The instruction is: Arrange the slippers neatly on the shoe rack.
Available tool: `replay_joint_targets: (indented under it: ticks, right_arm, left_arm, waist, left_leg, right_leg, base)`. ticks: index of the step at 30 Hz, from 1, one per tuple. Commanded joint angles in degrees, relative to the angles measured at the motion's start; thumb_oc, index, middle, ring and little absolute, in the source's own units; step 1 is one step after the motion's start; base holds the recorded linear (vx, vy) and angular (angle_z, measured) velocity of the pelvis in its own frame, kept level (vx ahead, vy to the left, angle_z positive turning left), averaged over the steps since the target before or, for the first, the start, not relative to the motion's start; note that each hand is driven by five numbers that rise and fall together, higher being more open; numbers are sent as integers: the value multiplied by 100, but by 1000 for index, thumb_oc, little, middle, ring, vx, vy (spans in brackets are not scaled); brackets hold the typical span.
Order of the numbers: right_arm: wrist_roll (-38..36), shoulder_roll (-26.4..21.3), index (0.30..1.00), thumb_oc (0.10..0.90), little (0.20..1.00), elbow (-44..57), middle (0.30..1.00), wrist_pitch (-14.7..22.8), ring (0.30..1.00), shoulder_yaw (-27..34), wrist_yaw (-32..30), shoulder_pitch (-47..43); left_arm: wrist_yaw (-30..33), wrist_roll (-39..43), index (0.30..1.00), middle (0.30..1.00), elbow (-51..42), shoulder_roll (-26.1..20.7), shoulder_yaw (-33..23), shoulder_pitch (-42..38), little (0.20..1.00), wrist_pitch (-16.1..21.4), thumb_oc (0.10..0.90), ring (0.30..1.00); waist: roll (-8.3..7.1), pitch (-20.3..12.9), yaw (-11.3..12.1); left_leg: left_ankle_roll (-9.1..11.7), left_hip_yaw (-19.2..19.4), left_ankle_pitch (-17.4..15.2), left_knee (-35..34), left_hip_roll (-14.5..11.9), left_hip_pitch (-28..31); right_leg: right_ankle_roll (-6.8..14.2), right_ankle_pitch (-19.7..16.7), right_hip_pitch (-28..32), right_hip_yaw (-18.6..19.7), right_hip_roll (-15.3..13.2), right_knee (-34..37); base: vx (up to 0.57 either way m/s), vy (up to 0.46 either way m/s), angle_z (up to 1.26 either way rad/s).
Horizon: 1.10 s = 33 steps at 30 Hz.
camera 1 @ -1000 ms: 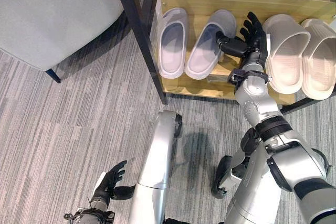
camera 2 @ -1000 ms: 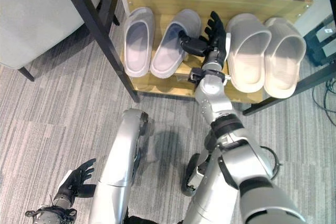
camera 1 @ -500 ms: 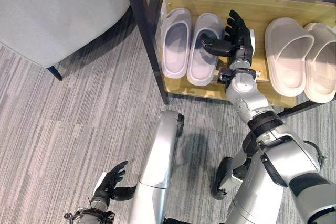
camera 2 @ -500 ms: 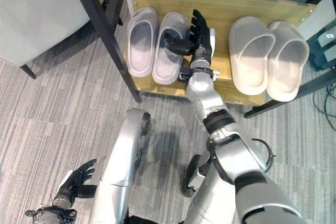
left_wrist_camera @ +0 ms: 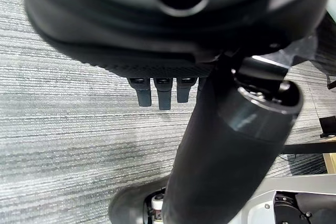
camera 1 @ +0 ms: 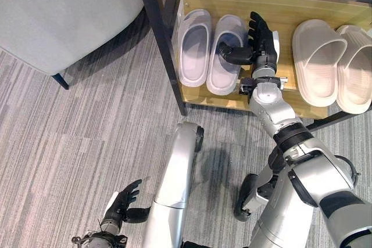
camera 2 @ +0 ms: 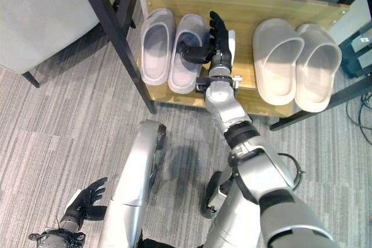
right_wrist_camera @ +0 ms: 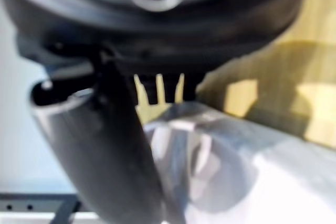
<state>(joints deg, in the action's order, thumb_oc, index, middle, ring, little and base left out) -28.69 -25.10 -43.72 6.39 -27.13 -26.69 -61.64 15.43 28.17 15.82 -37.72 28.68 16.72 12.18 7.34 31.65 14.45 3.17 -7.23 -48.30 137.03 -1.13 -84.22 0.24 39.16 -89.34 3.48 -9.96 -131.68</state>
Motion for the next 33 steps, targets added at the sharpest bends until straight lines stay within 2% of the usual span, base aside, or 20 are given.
replay_joint_targets:
  ticks: [1,7,13,20,33]
  right_arm:
    - [787,-21,900,800,900,1195,900,360,900,-491,-207,-539]
    - [1436,-288,900,800,900,1622,900,193,900,-306,-438,-278]
    - [1458,-428,900,800,900,1656,900,172,900,-164,-518,-112]
    - [1429,-375,900,800,900,1615,900,164,900,-218,-448,-112]
    - [1584,-373,900,800,900,2059,900,121,900,-403,-286,47]
  left_arm:
    - [122,46,900,900,-634,-262,554,68,900,223,800,900]
    - [183,13,900,900,-684,-162,436,124,900,270,800,900]
    - [200,1,900,900,-726,-156,412,164,900,267,800,900]
    - [195,36,900,900,-706,-123,443,128,900,285,800,900]
    - [192,-2,900,900,-735,-100,381,127,900,251,800,900]
  waist:
    - [437,-185,392]
    - [382,-185,316]
    - [390,-185,274]
    - [393,-185,253]
    - [284,-185,178]
  left_leg:
    - [-65,32,257,-837,650,-573]
    - [-68,43,312,-875,657,-573]
    - [-80,51,377,-903,658,-573]
    - [-83,69,414,-924,643,-573]
    - [-75,87,449,-995,629,-573]
  right_leg:
    - [-488,-334,-62,203,-86,227]
    - [-496,-350,-62,201,-79,252]
    - [-494,-360,-62,190,-76,275]
    - [-474,-379,-62,181,-59,285]
    - [-490,-404,-62,177,-69,330]
  base:
    - [0,0,0]
    - [0,0,0]
    - [0,0,0]
    - [0,0,0]
    - [0,0,0]
